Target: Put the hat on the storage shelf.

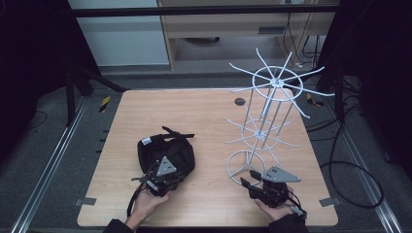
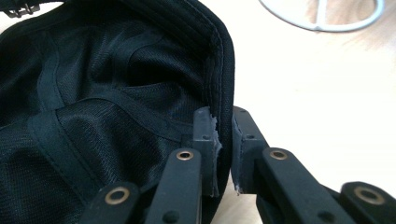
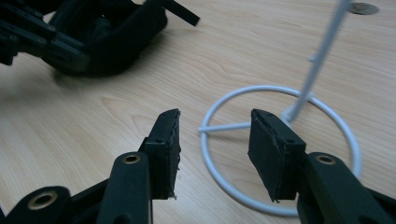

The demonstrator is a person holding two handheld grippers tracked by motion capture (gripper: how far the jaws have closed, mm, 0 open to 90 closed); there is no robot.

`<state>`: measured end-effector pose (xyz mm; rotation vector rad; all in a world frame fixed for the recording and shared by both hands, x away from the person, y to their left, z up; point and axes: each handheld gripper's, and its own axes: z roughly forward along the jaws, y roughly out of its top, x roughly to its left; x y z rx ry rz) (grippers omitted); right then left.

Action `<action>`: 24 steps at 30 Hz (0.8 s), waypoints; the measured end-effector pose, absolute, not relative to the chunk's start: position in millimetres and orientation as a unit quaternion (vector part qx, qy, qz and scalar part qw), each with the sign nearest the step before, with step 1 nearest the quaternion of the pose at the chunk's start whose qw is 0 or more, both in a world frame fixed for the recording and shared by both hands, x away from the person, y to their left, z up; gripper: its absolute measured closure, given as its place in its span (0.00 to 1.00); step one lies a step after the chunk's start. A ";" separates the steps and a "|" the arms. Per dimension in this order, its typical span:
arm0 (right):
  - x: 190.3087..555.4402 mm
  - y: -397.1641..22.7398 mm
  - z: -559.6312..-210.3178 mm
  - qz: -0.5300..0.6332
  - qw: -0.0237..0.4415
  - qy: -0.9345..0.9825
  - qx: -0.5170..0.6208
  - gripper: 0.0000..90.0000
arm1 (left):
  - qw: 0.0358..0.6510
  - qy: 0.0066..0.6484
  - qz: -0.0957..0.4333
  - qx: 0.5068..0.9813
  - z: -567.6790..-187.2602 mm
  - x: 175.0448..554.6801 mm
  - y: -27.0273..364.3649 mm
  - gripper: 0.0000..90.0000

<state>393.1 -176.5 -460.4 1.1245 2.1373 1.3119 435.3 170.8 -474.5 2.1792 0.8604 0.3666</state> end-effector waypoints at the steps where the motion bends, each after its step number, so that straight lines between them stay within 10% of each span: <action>1: 393.9 -172.7 -460.2 0.470 0.193 0.763 0.399 0.58 | 0.376 0.334 0.142 0.853 -474.4 432.9 169.7 0.91; 12: 407.7 -120.4 -463.4 0.485 0.158 0.772 0.379 0.56 | 0.382 0.319 0.125 0.858 -474.9 414.6 161.1 0.90; 24: 428.1 -78.6 -463.9 0.495 0.165 0.765 0.377 0.55 | 0.430 0.375 0.173 0.803 -441.5 411.1 205.4 0.58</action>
